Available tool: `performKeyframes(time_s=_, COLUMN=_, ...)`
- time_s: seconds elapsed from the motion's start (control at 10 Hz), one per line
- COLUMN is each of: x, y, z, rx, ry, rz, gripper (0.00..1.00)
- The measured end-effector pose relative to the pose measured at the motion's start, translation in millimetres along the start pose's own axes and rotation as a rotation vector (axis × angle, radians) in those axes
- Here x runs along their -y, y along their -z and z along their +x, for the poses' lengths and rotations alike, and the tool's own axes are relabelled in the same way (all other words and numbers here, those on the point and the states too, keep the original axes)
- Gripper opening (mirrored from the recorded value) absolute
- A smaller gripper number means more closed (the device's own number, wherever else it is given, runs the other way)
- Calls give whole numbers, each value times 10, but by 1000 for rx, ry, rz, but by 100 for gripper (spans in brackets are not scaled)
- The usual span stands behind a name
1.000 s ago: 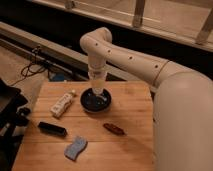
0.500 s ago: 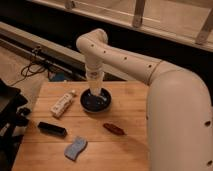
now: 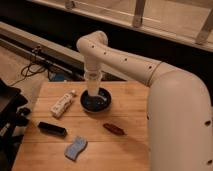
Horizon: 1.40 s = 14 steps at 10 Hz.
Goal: Place the ceramic cup in the ceramic bowl
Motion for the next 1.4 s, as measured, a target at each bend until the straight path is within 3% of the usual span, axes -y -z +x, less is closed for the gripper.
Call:
performKeyframes(time_s=0.2, x=-20, y=-313, z=-43, rx=42, ry=-4, rz=-17, gripper=1)
performKeyframes(time_s=0.4, x=-41, y=-464, z=-77, rx=60, ry=-5, rz=-33, gripper=5)
performKeyframes(time_s=1.1, x=53, y=-862, z=112, rx=62, ry=-75, rz=-53, gripper=74)
performKeyframes(time_s=1.2, x=67, y=-907, z=123, rx=58, ry=-80, rz=-56, gripper=80)
performKeyframes(time_s=1.4, x=78, y=-944, z=122, rx=49, ry=-87, rz=-54, gripper=76)
